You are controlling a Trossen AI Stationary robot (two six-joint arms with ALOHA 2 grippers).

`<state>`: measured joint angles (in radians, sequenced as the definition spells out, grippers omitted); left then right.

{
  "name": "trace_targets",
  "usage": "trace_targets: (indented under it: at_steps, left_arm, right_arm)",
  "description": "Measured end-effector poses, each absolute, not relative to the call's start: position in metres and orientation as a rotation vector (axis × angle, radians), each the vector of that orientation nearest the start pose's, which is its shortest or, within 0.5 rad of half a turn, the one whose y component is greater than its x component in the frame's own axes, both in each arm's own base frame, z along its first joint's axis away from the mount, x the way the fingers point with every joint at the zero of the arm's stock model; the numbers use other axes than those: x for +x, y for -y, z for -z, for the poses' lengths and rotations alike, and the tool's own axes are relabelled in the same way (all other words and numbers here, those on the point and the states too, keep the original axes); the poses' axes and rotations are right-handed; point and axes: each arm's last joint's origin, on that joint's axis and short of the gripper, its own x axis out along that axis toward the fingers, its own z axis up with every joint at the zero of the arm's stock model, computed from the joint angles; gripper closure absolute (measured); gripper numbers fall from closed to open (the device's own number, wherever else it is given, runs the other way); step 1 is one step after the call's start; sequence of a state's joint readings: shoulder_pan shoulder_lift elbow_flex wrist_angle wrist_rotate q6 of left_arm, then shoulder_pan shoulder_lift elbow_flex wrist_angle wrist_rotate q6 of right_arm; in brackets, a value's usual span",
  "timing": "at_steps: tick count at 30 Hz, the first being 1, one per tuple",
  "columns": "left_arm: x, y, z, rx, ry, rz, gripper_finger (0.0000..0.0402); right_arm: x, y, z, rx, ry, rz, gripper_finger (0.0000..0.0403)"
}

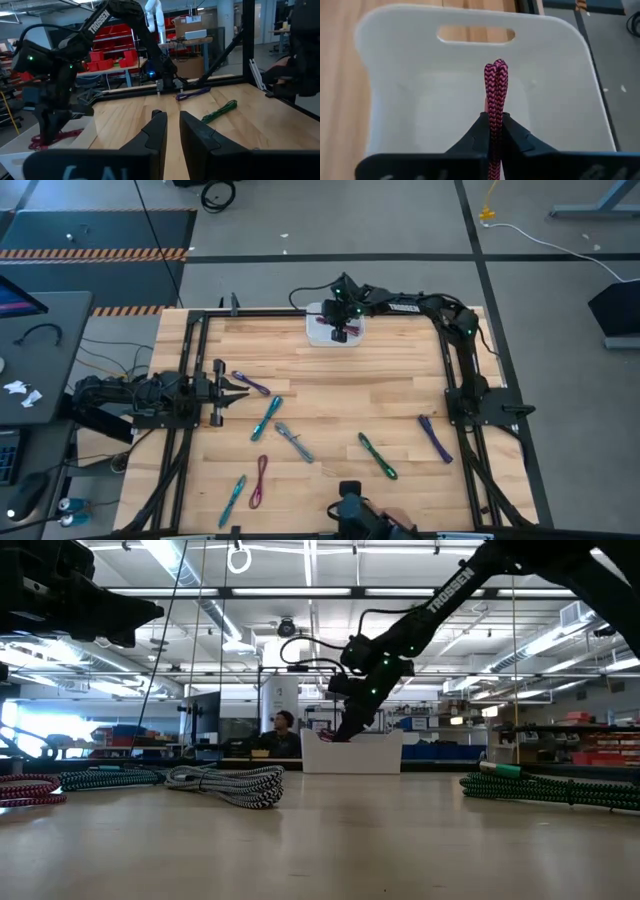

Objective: Pick and place USB-C Cables
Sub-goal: Put the right pink charger cable into the white bin, then put the right violet charger cable into the white bin

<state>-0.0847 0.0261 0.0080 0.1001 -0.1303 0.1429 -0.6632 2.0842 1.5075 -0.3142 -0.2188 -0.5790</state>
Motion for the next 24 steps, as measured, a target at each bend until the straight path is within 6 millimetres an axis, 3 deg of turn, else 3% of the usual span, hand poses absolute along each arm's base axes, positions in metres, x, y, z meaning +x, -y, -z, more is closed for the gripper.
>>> trace_targets:
  at_steps: [9, 12, 16, 20, 24]
  left_arm:
    - [0.098, 0.005, -0.174, 0.134, 0.078, -0.051, 0.035]
    - [0.098, 0.005, -0.174, 0.134, 0.078, -0.051, 0.0347]
    - [0.098, 0.005, -0.174, 0.134, 0.078, -0.051, 0.0343]
    - [0.098, 0.005, -0.174, 0.134, 0.078, -0.051, 0.0345]
    - [0.098, 0.005, -0.174, 0.134, 0.078, -0.051, 0.035]
  right_arm:
    - [0.361, 0.264, -0.171, -0.249, -0.966, 0.172, 0.0295]
    - [0.363, 0.26, -0.187, -0.321, -0.964, 0.256, 0.0273]
    - [0.362, 0.246, -0.222, -0.323, -0.89, 0.295, 0.0266]
    - [0.353, 0.21, -0.253, -0.241, -0.824, 0.281, 0.0277]
    - [0.339, 0.146, -0.258, -0.196, -0.767, 0.206, 0.0292]
